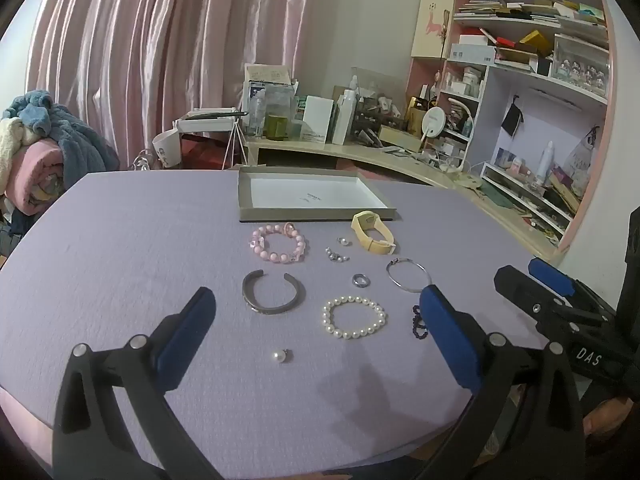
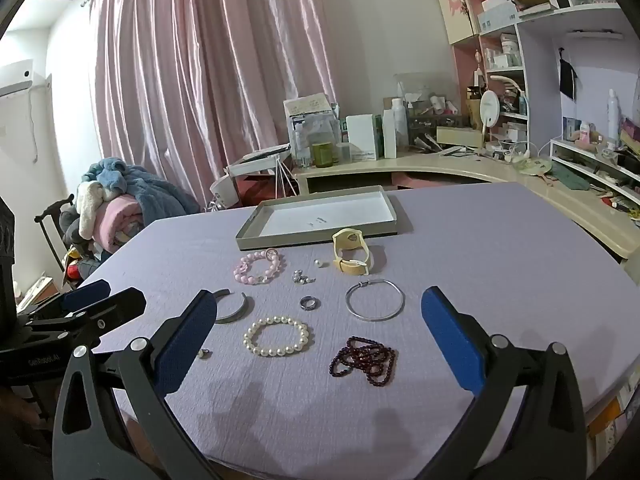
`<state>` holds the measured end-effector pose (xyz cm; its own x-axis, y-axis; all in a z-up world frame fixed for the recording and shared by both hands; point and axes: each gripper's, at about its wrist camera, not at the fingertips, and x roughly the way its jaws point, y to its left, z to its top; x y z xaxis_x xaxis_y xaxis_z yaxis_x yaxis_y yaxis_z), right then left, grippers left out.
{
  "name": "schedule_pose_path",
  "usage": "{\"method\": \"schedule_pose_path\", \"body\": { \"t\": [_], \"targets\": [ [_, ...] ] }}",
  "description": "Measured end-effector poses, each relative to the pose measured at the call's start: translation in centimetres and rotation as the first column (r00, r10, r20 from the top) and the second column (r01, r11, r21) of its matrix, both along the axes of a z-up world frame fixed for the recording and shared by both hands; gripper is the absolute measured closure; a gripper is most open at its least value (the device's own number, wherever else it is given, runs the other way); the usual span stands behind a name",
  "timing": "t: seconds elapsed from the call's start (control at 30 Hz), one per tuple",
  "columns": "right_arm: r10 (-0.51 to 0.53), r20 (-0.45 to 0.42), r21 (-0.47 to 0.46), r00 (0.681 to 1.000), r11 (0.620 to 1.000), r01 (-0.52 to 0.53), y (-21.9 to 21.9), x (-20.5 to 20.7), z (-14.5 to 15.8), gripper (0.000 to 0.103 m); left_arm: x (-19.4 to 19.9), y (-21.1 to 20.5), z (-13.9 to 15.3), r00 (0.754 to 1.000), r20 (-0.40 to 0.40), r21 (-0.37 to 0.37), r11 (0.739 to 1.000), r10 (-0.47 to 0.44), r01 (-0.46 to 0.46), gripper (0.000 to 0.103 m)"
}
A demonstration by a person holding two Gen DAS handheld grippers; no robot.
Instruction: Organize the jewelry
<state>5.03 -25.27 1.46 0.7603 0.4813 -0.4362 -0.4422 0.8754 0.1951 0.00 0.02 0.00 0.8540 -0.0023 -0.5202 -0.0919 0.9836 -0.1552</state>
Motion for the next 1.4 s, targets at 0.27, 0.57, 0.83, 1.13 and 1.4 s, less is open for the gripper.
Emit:
{"method": "schedule_pose_path", "body": {
  "t": [0.27,0.57,0.83,1.13,1.4],
  "targets": [
    [-0.003,0.006,0.004,1.000,1.000,0.003,-0.02,0.04,-0.04,0.001,-0.03,0.02,0.02,1.000,0.001,0.000,1.000,0.001,-0.001,0.002],
    [-0.002,0.005,0.003,1.000,1.000,0.002,-0.09,0.07,0.08,0.001,-0.02,0.04,0.02,1.000,0.000,-0.002,1.000,0.001,-0.001,0.002],
    [-0.001,0.006,0.001,1.000,1.000,0.001,-0.15,0.09,0.35,0.001,-0.04,0.07,0.03,1.000,0.002,-0.002,1.000,0.001,-0.001,0.002],
    [0.002,0.009,0.004,1.000,1.000,-0.002,-0.09,0.28,0.45,0.001,-0.06,0.04,0.03,1.000,0.004,-0.001,1.000,0.001,-0.001,0.002],
    [-0.001,0.011,0.004,1.000,1.000,0.000,-0.37,-0.12,0.60,0.001,-0.09,0.03,0.03,1.000,0.006,0.001,1.000,0.001,-0.001,0.002]
  ]
}}
